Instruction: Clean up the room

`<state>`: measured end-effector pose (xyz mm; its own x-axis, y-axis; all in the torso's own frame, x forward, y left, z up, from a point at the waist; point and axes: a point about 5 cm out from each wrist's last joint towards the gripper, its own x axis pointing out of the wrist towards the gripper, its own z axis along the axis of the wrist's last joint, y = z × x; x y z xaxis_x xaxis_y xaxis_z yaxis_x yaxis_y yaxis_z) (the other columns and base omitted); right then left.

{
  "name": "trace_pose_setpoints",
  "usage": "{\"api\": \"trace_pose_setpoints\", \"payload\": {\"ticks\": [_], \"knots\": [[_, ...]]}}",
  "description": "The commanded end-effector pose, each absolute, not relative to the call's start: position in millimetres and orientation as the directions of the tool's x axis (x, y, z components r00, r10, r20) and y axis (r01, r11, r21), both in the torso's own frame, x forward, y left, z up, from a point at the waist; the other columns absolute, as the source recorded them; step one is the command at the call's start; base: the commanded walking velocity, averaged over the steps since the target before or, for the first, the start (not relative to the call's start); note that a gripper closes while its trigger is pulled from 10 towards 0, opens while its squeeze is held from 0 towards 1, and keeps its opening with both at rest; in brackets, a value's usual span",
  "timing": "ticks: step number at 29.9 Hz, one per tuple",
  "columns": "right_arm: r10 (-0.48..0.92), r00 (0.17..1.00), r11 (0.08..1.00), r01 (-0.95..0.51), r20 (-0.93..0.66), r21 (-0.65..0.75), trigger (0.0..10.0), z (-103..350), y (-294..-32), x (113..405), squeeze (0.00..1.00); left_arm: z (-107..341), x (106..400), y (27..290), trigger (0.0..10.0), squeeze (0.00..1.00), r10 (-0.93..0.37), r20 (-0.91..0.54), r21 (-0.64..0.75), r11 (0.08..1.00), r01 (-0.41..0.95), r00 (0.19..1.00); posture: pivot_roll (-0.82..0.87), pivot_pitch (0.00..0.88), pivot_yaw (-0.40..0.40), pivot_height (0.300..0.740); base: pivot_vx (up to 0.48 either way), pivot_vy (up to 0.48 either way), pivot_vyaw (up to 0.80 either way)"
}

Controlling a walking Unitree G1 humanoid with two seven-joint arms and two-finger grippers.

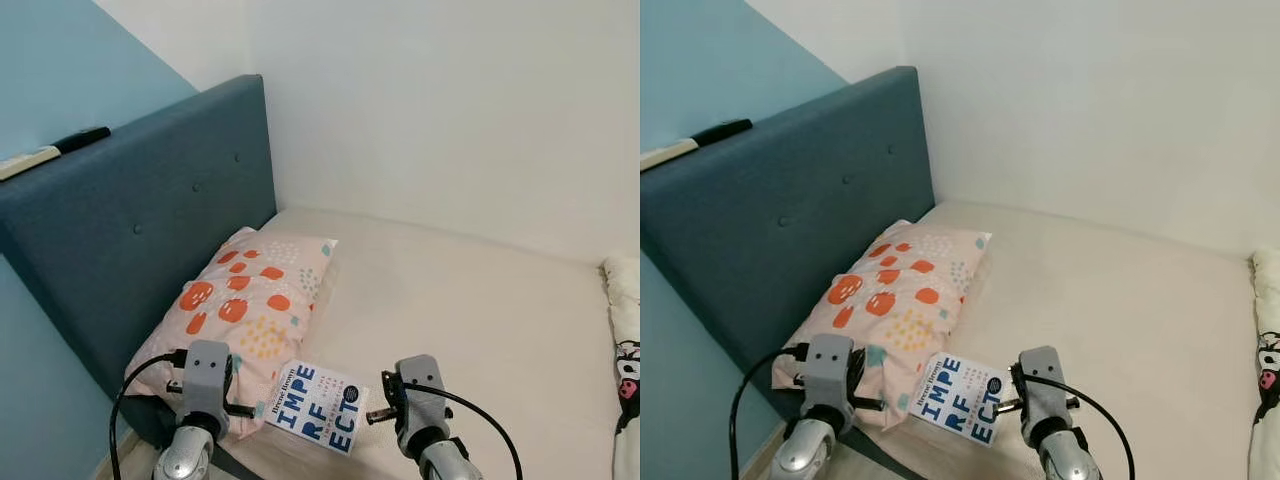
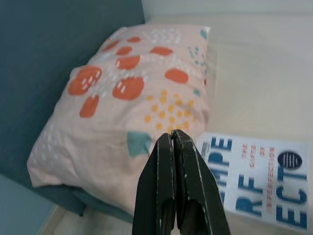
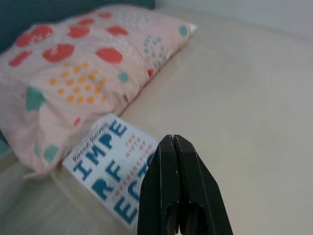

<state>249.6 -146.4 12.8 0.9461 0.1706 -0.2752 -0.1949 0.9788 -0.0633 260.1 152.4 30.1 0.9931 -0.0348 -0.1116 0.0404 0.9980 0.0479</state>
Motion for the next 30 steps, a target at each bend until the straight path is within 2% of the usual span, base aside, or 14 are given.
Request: {"api": "trace_pose_setpoints", "payload": {"ticks": [1,9,25,30], "knots": [[0.182,0.924,0.976,-0.21,-0.335,-0.049,10.0,1.9,-143.5,245.5,0.0,19.8,254.7,155.1,10.0,0.0,-0.049,-0.159,0.058,0.997,0.059,0.986,0.01,0.01,-0.001,0.74,0.0,0.0,0.0],[0.18,0.915,0.979,-0.202,-0.362,-0.022,10.0,-5.1,-139.8,243.2,0.0,13.7,253.7,148.6,10.0,0.0,-0.085,-0.182,0.043,0.995,0.094,0.98,0.0,0.011,0.008,0.74,0.0,0.0,0.0],[0.22,0.909,0.971,-0.237,-0.354,-0.006,10.0,-3.8,-136.4,246.2,0.0,21.1,259.8,148.2,10.0,0.0,-0.068,-0.13,0.021,0.997,0.071,0.989,0.0,0.016,0.004,0.74,0.0,0.0,-0.76],[0.252,0.888,0.964,-0.264,-0.386,0.023,10.0,-7.6,-133.8,244.7,0.0,21.1,259.8,149.1,10.0,0.0,-0.053,-0.129,0.012,0.998,0.055,0.99,0.0,0.017,0.001,0.74,0.0,0.0,-0.22]]}}
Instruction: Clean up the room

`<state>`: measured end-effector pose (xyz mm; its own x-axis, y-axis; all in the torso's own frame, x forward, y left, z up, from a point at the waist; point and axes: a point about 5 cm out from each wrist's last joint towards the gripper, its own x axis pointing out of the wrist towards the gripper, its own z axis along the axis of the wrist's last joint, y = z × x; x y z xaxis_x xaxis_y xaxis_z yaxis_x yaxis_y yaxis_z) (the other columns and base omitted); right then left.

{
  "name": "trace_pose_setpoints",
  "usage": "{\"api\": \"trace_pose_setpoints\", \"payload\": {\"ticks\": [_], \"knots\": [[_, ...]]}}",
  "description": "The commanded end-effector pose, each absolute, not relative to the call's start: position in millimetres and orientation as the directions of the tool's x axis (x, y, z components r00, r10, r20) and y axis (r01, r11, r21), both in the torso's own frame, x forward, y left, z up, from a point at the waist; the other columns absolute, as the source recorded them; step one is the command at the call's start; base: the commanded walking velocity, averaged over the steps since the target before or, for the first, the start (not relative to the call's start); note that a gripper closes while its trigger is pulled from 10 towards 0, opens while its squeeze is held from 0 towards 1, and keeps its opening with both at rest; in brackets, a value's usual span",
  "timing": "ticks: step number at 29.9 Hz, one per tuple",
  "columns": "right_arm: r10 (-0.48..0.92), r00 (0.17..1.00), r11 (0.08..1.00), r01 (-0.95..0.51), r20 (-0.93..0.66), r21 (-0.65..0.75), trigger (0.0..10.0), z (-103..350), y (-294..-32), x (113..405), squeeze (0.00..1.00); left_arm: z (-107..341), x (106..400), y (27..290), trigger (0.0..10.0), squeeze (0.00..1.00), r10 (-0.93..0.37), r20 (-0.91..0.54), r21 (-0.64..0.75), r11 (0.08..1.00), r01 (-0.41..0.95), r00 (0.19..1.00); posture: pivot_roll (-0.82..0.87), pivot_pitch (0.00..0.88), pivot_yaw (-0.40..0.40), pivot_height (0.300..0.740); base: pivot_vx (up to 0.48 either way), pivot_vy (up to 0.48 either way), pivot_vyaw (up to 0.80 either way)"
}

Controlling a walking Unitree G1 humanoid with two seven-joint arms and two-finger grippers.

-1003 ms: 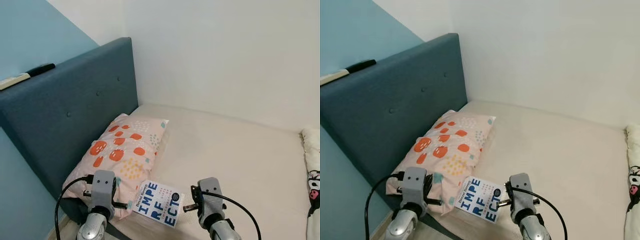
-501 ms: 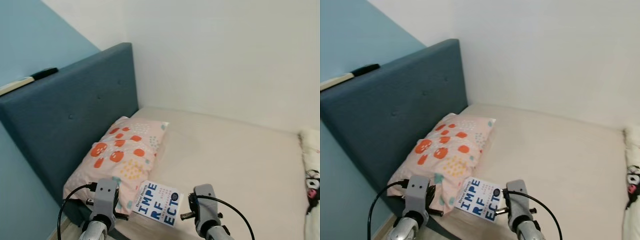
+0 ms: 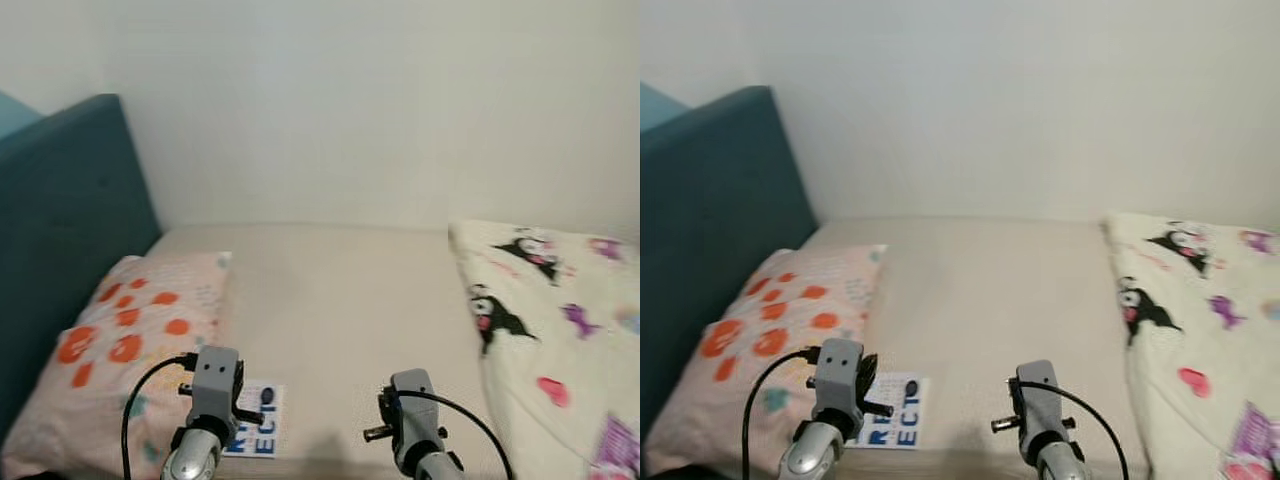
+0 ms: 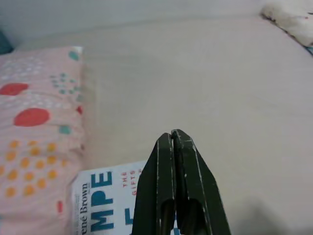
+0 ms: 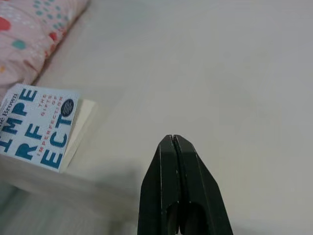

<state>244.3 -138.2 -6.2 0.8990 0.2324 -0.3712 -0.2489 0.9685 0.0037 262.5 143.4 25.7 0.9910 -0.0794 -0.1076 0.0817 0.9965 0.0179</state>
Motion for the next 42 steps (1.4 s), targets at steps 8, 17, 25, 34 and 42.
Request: {"api": "trace_pose_setpoints", "payload": {"ticks": [8,17,25,34,42], "knots": [[0.247,0.887,0.965,-0.263,-0.391,0.013,10.0,-9.0,-134.9,244.8,0.0,20.6,259.3,153.2,10.0,0.0,-0.02,-0.129,-0.006,1.0,0.02,0.991,0.0,0.016,-0.003,0.74,0.0,0.0,0.0],[0.237,0.89,0.968,-0.248,-0.391,0.02,10.0,-9.1,-137.4,243.8,0.0,20.3,258.8,149.8,10.0,0.0,-0.048,-0.129,0.022,0.998,0.051,0.99,0.0,0.019,-0.001,0.74,0.0,-0.267,0.0],[0.235,0.885,0.969,-0.247,-0.402,0.023,10.0,-10.6,-136.9,242.9,0.0,18.7,258.6,149.0,10.0,0.0,-0.054,-0.148,-0.014,0.999,0.053,0.988,0.0,0.013,0.0,0.74,0.0,-0.06,0.0],[0.235,0.883,0.969,-0.246,-0.405,0.025,10.0,-11.6,-137.4,241.1,0.0,14.8,258.0,147.3,10.0,0.0,-0.109,-0.182,0.001,0.994,0.111,0.977,0.0,0.005,0.0,0.74,0.0,0.16,0.0],[0.235,0.882,0.969,-0.247,-0.409,0.026,10.0,-12.3,-137.1,240.4,0.0,13.8,257.9,149.9,10.0,0.0,-0.095,-0.192,0.018,0.995,0.101,0.977,0.0,0.007,0.002,0.74,0.0,0.3,0.0]]}}
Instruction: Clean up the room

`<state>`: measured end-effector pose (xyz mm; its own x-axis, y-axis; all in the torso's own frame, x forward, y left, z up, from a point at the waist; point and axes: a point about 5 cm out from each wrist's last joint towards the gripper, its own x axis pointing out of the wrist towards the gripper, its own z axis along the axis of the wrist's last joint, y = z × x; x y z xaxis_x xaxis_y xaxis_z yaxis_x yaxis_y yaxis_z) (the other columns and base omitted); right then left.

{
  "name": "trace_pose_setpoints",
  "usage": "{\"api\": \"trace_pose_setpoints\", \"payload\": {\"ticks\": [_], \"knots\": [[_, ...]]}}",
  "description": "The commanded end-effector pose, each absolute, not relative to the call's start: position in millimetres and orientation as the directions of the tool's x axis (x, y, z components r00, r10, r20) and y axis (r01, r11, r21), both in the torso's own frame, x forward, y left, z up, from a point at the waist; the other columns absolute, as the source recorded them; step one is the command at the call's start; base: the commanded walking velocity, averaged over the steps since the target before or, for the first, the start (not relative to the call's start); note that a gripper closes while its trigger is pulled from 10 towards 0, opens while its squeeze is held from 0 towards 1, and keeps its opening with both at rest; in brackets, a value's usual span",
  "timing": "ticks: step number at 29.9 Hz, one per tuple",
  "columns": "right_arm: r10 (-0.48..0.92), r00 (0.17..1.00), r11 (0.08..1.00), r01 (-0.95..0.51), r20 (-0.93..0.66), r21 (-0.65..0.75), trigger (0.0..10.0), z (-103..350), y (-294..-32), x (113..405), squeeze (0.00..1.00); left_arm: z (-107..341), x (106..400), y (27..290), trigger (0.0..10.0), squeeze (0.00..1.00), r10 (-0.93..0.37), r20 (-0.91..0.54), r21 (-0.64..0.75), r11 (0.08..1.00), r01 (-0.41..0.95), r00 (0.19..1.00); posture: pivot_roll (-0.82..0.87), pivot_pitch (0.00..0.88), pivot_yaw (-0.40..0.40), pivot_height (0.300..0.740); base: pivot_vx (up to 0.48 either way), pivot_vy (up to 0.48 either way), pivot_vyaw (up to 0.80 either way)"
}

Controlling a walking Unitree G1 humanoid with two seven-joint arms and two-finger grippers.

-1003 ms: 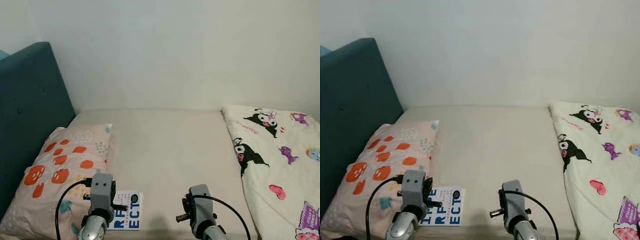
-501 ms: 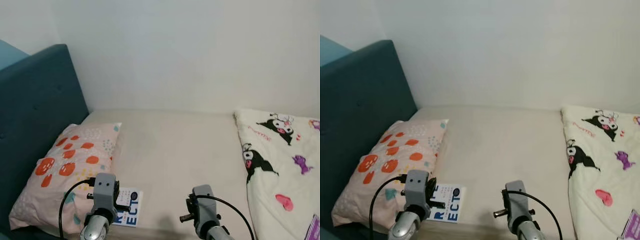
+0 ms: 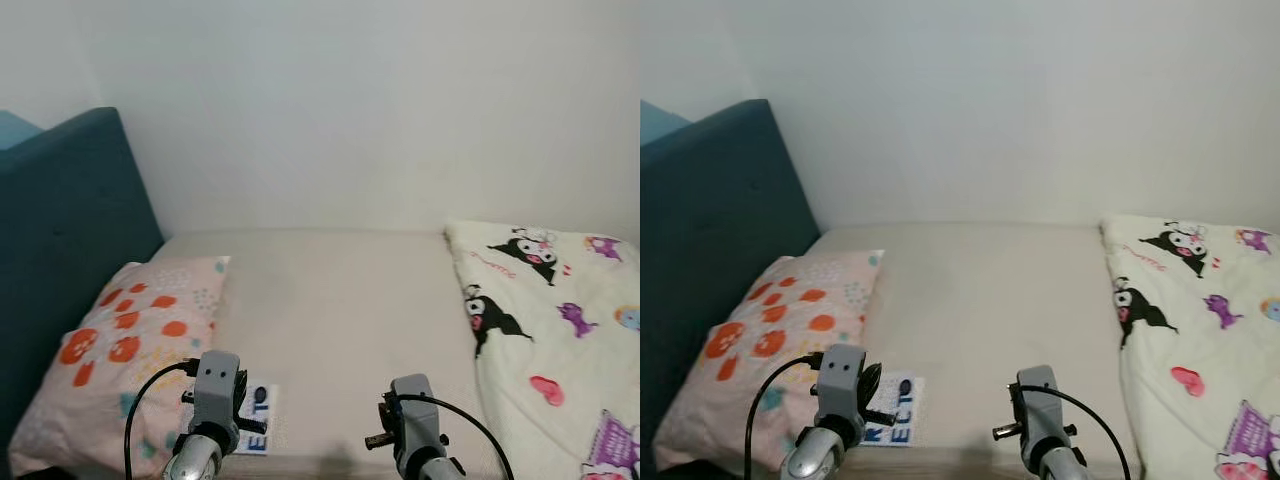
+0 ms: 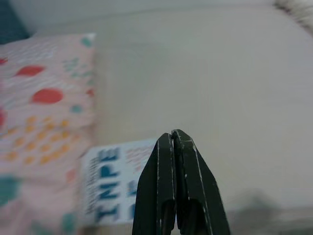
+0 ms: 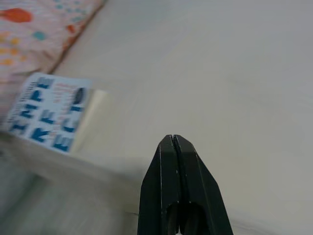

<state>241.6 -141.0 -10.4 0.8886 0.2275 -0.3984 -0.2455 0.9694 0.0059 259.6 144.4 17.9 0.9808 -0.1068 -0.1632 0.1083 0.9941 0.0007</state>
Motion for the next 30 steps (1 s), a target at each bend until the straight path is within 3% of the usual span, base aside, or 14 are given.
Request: {"api": "trace_pose_setpoints", "payload": {"ticks": [1,30], "knots": [[0.236,0.88,0.969,-0.247,-0.412,0.027,10.0,-12.7,-136.8,240.3,0.0,13.1,257.8,151.3,10.0,0.0,-0.084,-0.199,0.026,0.995,0.091,0.976,0.0,0.01,0.001,0.74,0.0,0.0,0.0],[0.174,0.892,0.981,-0.193,-0.417,-0.003,10.0,-14.7,-142.4,240.4,0.0,11.8,259.4,148.0,10.0,0.0,-0.099,-0.203,0.047,0.993,0.111,0.974,0.0,0.019,0.012,0.74,0.0,0.0,0.0]]}}
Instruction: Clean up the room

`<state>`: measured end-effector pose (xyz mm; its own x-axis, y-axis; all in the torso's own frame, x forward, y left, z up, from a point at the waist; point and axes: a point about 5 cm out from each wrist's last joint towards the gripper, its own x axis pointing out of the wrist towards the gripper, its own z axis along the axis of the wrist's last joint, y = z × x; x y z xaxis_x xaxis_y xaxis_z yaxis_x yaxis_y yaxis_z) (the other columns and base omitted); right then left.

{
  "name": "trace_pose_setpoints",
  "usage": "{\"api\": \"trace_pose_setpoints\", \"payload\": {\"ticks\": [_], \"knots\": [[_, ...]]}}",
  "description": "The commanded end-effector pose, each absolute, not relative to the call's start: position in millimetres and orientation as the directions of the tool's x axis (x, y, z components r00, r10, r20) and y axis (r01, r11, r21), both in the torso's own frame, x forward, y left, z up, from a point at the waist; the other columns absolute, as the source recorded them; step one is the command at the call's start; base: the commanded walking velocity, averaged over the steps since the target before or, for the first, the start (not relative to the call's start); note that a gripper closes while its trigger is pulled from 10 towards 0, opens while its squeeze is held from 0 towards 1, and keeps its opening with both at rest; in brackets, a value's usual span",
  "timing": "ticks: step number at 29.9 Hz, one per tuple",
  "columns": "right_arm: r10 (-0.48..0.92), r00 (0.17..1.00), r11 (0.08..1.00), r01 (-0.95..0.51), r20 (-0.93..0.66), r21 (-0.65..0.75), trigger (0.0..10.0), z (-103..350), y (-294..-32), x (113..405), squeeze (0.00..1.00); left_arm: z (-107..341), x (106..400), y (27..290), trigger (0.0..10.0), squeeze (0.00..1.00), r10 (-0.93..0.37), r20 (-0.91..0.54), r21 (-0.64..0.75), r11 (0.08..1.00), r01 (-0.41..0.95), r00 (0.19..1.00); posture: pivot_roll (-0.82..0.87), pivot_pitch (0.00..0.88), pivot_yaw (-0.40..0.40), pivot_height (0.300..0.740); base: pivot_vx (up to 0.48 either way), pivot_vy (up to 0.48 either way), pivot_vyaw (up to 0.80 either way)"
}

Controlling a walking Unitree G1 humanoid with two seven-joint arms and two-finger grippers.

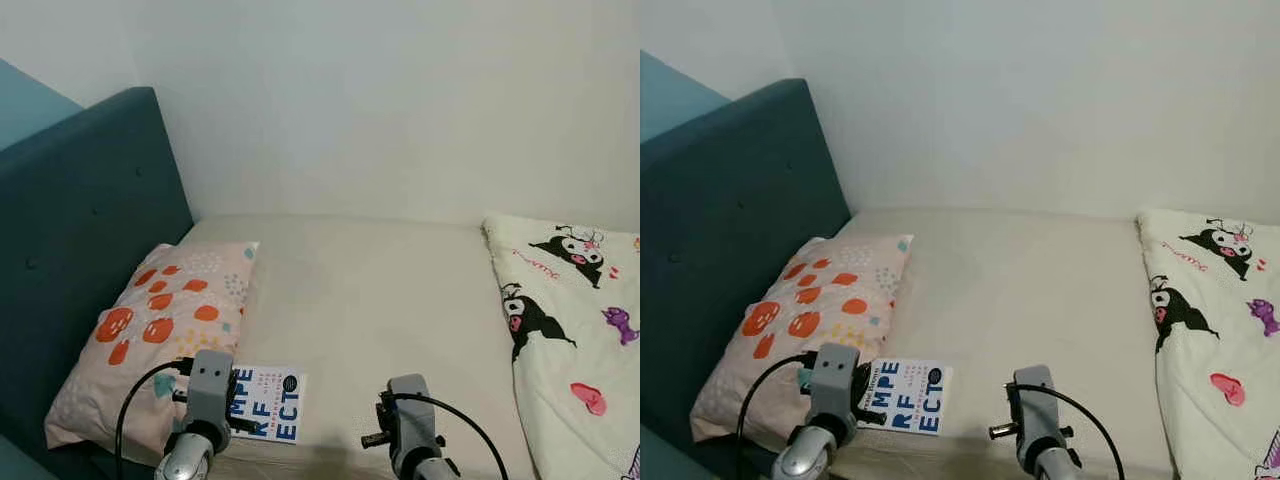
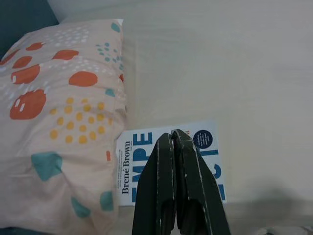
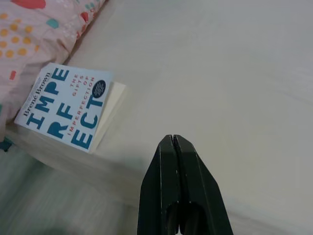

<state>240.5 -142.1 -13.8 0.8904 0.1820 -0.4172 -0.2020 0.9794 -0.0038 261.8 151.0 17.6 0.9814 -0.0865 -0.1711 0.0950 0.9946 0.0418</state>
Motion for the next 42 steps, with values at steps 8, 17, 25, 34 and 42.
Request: {"api": "trace_pose_setpoints", "payload": {"ticks": [8,17,25,34,42], "knots": [[0.167,0.894,0.982,-0.187,-0.416,-0.008,10.0,-14.6,-143.2,240.8,0.0,12.3,259.4,145.9,10.0,0.0,-0.101,-0.199,0.04,0.993,0.111,0.975,0.0,0.022,0.012,0.74,0.0,0.0,0.0],[0.165,0.897,0.983,-0.183,-0.409,-0.005,10.0,-14.0,-143.2,241.3,0.0,12.9,260.1,145.3,10.0,0.0,-0.102,-0.196,0.042,0.993,0.112,0.975,0.0,0.021,0.011,0.74,0.0,0.0,0.0],[0.161,0.908,0.985,-0.17,-0.386,0.012,10.0,-10.0,-147.6,242.1,0.0,12.9,259.9,143.7,10.0,0.0,-0.108,-0.197,0.043,0.992,0.119,0.974,0.0,0.022,0.012,0.74,0.0,0.0,0.0],[0.131,0.909,0.989,-0.147,-0.396,-0.011,10.0,-11.3,-148.6,244.9,0.0,12.5,259.7,144.1,10.0,0.0,-0.108,-0.2,0.043,0.992,0.119,0.974,0.0,0.021,0.016,0.74,0.0,0.0,0.0],[0.118,0.906,0.991,-0.133,-0.406,-0.009,10.0,-13.7,-149.5,243.0,0.0,11.7,259.4,144.5,10.0,0.0,-0.093,-0.202,0.037,0.994,0.103,0.975,0.0,0.021,0.012,0.74,0.0,0.0,0.0]]}}
